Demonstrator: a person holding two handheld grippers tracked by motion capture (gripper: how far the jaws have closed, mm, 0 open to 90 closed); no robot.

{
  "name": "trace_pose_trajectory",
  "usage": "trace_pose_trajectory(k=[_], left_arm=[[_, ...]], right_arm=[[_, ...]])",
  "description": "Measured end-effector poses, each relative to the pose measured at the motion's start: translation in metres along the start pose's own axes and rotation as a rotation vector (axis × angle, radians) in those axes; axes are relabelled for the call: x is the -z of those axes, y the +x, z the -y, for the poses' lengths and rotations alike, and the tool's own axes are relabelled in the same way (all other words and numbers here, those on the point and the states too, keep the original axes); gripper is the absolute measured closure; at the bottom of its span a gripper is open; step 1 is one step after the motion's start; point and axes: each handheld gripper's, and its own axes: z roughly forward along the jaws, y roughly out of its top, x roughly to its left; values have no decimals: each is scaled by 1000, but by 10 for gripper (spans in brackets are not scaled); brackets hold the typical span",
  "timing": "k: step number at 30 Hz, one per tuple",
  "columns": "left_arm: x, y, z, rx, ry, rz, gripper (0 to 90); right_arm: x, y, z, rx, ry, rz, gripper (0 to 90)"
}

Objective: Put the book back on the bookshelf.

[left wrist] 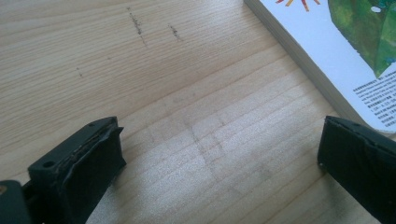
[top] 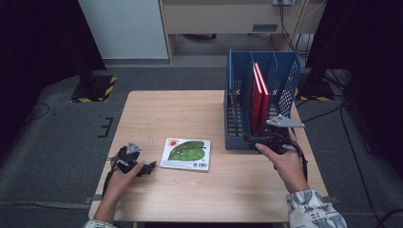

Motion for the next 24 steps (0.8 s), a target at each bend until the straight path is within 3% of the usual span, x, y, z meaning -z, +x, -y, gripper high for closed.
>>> trace_pose_trajectory(k=[16,19,24], left_arm=[[-2,0,-1,5,-1,-5,0],[-2,-1,-2,4,-1,-6,0],[-2,-1,-2,5,-1,-7,0]], right_arm=[[-5,52,21,116,42,-98,107],[-10,60,28,125,44,-126,114],[-24,78,44,191,79,-149,113]])
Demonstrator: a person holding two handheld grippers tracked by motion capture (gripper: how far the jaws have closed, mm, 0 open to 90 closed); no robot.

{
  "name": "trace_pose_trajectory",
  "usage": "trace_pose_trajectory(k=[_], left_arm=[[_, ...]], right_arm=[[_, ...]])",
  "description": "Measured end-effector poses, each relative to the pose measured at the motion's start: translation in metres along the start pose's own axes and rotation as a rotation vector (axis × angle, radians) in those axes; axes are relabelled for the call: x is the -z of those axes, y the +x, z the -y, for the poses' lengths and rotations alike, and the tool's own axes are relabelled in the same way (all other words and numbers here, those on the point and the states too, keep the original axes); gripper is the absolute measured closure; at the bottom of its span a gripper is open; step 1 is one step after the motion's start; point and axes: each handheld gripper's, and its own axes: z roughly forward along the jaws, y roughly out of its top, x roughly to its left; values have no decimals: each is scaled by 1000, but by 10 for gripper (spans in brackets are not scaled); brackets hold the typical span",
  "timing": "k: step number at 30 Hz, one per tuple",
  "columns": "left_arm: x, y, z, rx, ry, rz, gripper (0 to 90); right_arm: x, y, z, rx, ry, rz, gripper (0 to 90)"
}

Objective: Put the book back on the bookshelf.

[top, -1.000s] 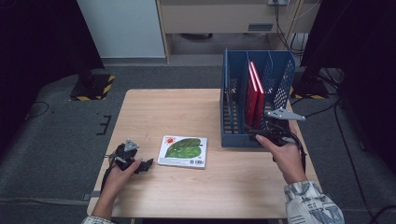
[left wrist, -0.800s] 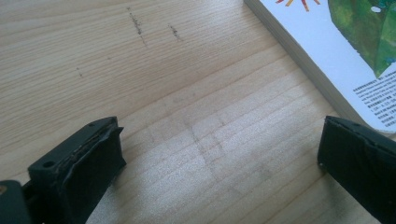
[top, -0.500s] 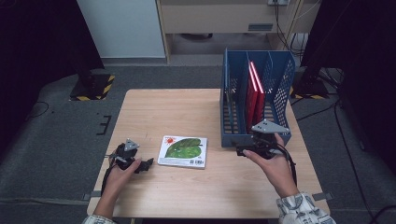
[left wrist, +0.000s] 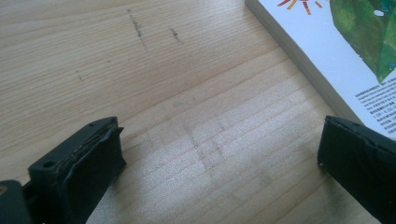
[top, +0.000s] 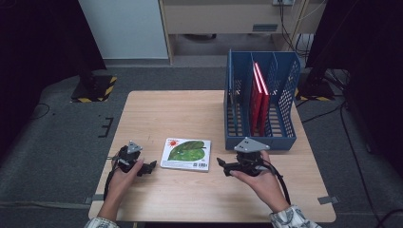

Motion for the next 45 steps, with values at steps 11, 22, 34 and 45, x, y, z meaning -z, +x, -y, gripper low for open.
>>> trace_pose_trajectory(k=[11,22,34,45], left_arm=[[0,-2,0,2,0,-6,0],[10,-12,-8,-13,-76,1,35],[-12,-45,-29,-85,-58,124,74],[-25,-47,-30,-36,-58,249,130]], right_arm=[[-23,41,20,58,75,-106,231],[-51,50,40,68,156,-112,308],[-85,43,42,-21,171,-101,203],[-107,36,44,-41,206,-85,164]])
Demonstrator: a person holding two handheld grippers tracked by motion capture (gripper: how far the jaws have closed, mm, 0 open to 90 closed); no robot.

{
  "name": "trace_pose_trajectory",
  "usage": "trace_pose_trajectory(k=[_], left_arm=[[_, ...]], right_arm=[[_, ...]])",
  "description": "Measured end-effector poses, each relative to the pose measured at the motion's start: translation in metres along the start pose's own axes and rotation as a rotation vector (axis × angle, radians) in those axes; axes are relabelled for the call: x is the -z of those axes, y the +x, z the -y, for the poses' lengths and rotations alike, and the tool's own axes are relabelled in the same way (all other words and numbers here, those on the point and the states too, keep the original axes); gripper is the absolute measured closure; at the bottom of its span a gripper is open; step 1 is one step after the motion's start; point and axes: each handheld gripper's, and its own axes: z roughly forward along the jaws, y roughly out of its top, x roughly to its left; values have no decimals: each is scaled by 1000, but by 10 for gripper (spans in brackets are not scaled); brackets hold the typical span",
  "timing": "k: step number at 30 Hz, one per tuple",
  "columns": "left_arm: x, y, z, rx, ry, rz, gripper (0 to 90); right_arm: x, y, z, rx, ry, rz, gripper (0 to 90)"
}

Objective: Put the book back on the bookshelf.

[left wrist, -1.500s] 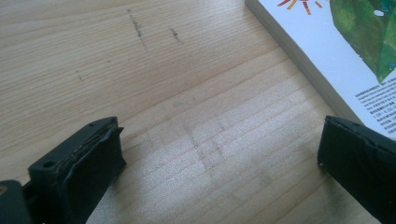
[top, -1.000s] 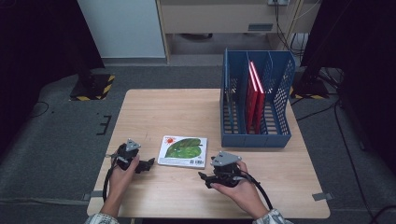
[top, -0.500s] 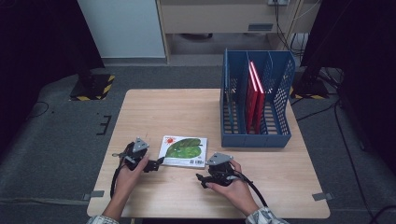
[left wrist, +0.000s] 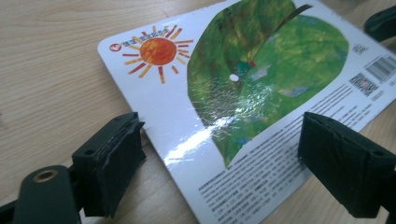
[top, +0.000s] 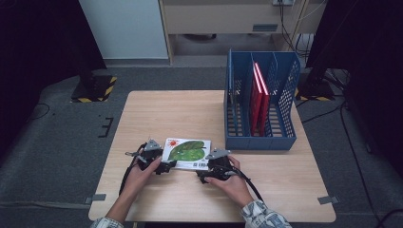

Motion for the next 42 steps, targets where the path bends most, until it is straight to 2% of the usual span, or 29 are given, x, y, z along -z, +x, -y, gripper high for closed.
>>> trace_pose_trajectory(k=[2,4,6,12,16,21,23,26,28,30,35,42], left_arm=[[0,-1,0,-5,1,-3,129],[0,-2,1,-3,1,-3,130],[1,-3,2,5,-12,-6,132],[4,-11,4,1,11,-4,153],[5,-23,5,-6,25,1,157],[7,-45,8,-21,49,10,157],[8,-54,10,-25,52,14,155],[10,-63,15,-40,53,24,151],[12,-67,18,-69,65,24,148],[13,-68,18,-85,73,24,148],[13,-67,17,-88,78,36,147],[13,-68,17,-107,85,33,148]], right_arm=[[-2,0,1,-5,6,-7,158],[-3,0,2,14,3,1,159],[-3,0,2,25,3,-10,168],[-1,2,5,40,1,-1,171],[7,-1,11,41,0,-4,194],[22,-3,20,23,24,-16,194],[28,-3,25,37,28,-10,193],[34,-3,29,23,34,-6,191],[37,-1,32,11,32,-6,191],[38,0,33,4,34,-7,192],[38,2,35,-2,26,7,188],[36,11,36,12,28,58,168]])
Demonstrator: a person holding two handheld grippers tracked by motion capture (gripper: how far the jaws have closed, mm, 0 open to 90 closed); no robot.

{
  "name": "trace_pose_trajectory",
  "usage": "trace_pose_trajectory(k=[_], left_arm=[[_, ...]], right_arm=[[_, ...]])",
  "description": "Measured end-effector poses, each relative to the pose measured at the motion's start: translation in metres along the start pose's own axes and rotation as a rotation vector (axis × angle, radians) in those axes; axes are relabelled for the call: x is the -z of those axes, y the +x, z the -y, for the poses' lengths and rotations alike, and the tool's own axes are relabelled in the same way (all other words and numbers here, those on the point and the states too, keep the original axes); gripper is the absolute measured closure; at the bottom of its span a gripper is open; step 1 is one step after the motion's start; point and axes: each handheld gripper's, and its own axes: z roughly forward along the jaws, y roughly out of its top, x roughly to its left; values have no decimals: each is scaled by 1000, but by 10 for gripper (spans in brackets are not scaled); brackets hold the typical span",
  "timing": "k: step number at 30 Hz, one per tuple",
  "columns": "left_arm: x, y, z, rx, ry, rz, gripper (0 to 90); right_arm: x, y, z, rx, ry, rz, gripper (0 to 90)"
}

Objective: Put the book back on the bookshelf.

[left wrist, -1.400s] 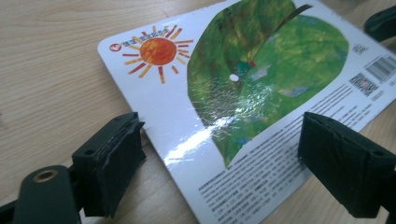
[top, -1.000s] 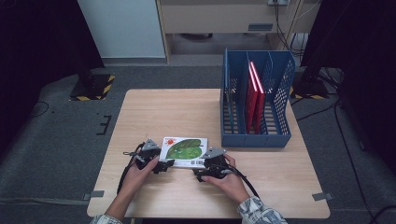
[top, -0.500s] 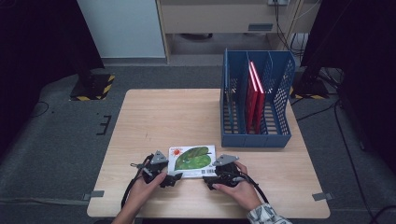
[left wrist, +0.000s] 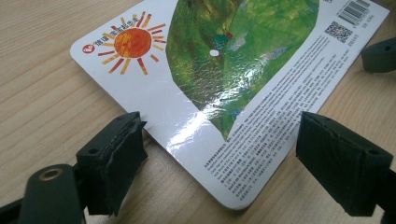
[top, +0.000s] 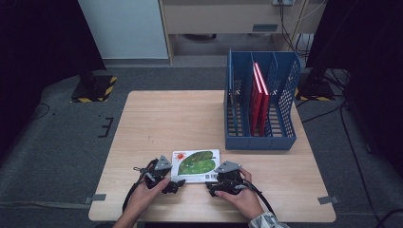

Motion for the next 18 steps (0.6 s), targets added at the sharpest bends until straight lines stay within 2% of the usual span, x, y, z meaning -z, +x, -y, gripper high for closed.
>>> trace_pose_trajectory(k=[4,7,9,11,13,15,18], left_arm=[[1,-1,0,-1,4,5,148],[1,-2,1,-1,3,6,145],[2,1,0,4,1,22,146],[3,4,-2,25,-24,41,143],[6,6,-5,27,-47,40,111],[7,10,-8,34,-69,46,99],[7,19,-15,22,-73,62,76]], right_arm=[[2,5,2,-1,1,18,167],[3,6,3,1,7,21,167],[3,6,3,5,10,13,167],[4,5,2,6,14,2,152],[3,5,2,-6,14,-10,121],[2,6,2,3,18,-11,95],[1,9,3,21,17,-2,80]])
